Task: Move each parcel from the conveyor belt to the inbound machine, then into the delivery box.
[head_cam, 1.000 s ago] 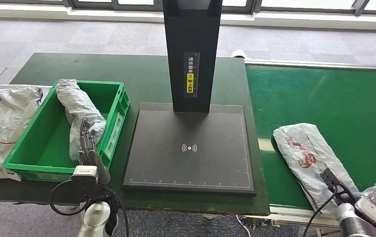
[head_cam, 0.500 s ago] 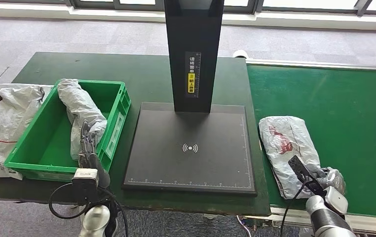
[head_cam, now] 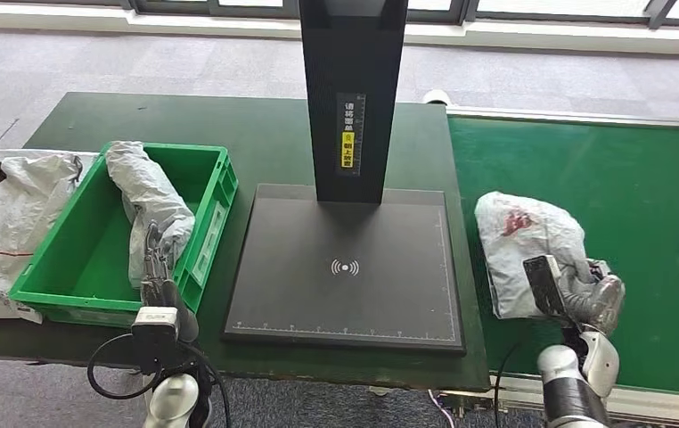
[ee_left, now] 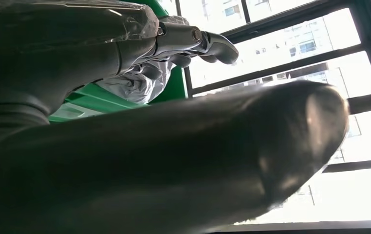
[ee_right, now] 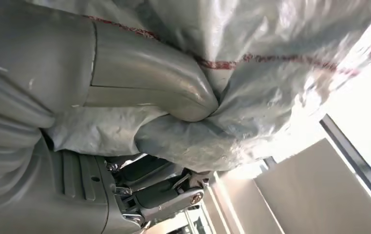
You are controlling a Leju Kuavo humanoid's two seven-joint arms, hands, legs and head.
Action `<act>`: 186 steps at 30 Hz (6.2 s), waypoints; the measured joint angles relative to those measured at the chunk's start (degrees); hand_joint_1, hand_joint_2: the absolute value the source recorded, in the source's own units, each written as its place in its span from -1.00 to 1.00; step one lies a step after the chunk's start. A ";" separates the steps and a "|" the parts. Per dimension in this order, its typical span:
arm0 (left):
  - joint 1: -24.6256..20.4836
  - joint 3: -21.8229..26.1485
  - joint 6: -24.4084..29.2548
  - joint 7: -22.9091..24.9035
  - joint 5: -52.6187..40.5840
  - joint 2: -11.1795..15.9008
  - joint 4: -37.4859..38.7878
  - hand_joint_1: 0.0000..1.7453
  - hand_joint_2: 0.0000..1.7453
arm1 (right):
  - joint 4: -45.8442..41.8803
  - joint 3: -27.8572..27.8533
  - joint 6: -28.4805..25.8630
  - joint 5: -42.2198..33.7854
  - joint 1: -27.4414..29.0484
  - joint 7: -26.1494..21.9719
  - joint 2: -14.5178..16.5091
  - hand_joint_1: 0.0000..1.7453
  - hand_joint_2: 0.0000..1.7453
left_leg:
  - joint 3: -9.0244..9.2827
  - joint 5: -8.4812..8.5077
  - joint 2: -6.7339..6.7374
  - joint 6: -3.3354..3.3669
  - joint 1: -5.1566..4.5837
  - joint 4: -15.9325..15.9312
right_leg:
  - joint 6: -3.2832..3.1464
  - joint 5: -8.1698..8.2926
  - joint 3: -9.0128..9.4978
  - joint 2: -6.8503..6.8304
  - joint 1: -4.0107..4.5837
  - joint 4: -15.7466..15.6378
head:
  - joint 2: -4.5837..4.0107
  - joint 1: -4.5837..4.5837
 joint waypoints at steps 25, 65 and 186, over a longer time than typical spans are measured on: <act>-0.35 0.00 -2.45 -0.90 -1.03 -0.45 -0.26 -1.00 -1.00 | -47.21 38.17 10.28 -20.65 20.35 -7.61 7.34 1.00 1.00 | 0.08 -0.07 0.13 -0.19 0.11 -0.05 | -0.21 -0.12 0.00 0.08 0.11 0.02 | 0.00 0.00; -3.13 0.00 -2.61 2.39 -3.06 -1.39 3.05 -1.00 -1.00 | -16.19 31.12 19.39 -17.98 10.20 -3.87 8.50 -1.00 1.00 | 0.04 0.01 0.11 -0.23 0.11 -0.04 | -0.21 -0.08 -0.07 0.07 0.12 0.02 | 0.00 0.00; -4.47 11.42 12.44 -4.33 -24.62 -2.07 -12.02 1.00 1.00 | -65.36 36.57 21.86 -34.06 28.40 -16.44 5.54 -1.00 1.00 | 0.08 0.00 0.26 -0.26 0.15 -0.08 | -0.23 -0.09 -0.09 0.22 0.14 0.06 | 0.00 0.00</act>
